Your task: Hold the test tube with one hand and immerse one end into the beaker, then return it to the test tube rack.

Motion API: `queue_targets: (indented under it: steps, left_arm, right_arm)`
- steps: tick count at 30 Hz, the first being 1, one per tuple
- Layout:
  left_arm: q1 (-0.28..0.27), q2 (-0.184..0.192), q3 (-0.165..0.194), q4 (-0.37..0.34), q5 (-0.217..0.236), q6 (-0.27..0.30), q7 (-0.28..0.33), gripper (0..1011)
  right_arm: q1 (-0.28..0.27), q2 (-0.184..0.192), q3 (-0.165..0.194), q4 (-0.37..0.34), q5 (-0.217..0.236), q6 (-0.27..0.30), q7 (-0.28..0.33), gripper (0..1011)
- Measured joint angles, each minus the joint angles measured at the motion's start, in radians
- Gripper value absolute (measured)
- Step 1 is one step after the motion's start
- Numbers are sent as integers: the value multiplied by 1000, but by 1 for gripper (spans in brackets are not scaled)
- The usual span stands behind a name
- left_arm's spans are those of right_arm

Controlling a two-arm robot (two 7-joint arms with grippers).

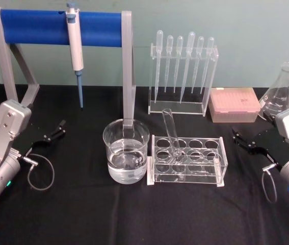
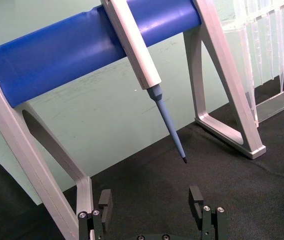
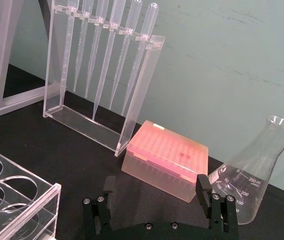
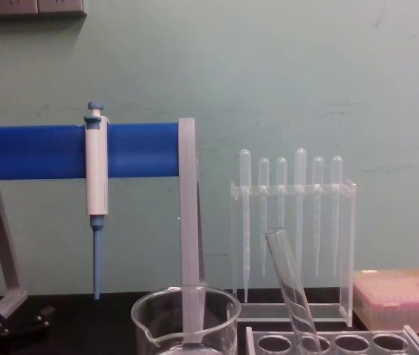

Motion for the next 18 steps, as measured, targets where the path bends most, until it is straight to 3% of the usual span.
queue_targets:
  steps: [18]
  left_arm:
    - [0, 0, 0, 0, 0, 0, 0, 1000]
  right_arm:
    - [0, 0, 0, 0, 0, 0, 0, 1004]
